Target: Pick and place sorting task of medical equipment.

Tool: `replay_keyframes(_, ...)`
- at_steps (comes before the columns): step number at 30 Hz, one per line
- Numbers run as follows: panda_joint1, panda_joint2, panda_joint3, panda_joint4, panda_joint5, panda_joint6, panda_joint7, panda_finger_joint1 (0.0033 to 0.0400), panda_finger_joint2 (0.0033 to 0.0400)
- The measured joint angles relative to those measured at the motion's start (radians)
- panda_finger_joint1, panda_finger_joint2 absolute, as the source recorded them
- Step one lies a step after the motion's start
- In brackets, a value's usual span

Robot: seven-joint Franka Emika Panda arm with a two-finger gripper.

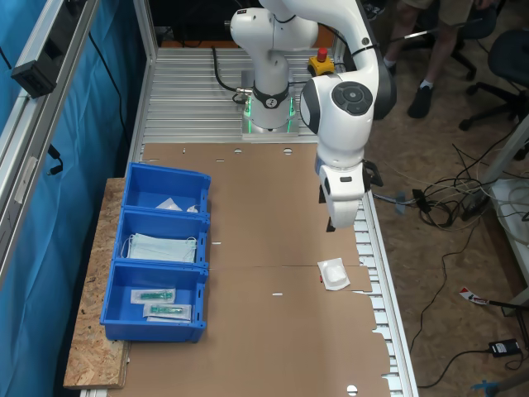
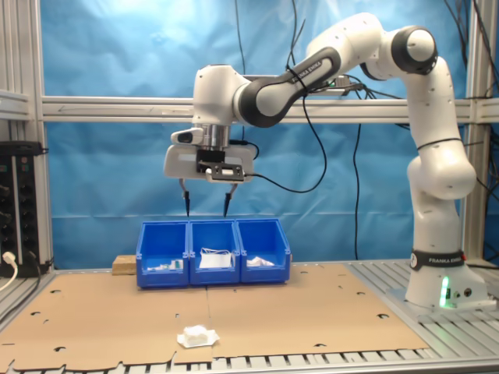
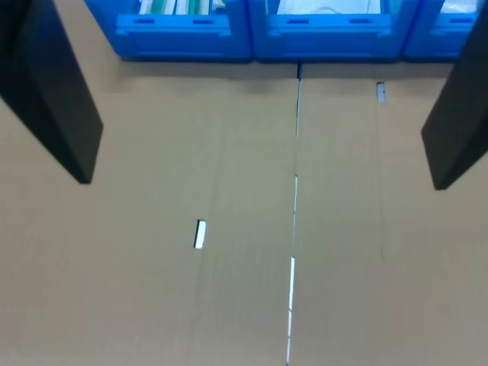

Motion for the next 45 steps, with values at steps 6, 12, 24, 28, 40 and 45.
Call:
replay_keyframes(6, 0.0, 0.046, 0.034, 0.001, 0.0, -0.01, 0.016, 0.04, 0.04)
replay_keyframes(12, 0.001, 0.106, 0.059, 0.019, 0.0, -0.016, 0.027, 0.04, 0.04)
replay_keyframes(24, 0.005, 0.229, 0.078, 0.067, 0.0, 0.01, 0.039, 0.04, 0.04)
replay_keyframes(28, 0.007, 0.28, 0.079, 0.076, -0.003, 0.055, 0.041, 0.04, 0.04)
replay_keyframes(40, 0.009, 0.387, 0.077, 0.08, -0.004, 0.163, 0.052, 0.04, 0.04)
replay_keyframes(45, 0.01, 0.421, 0.073, 0.087, -0.004, 0.194, 0.056, 0.04, 0.04)
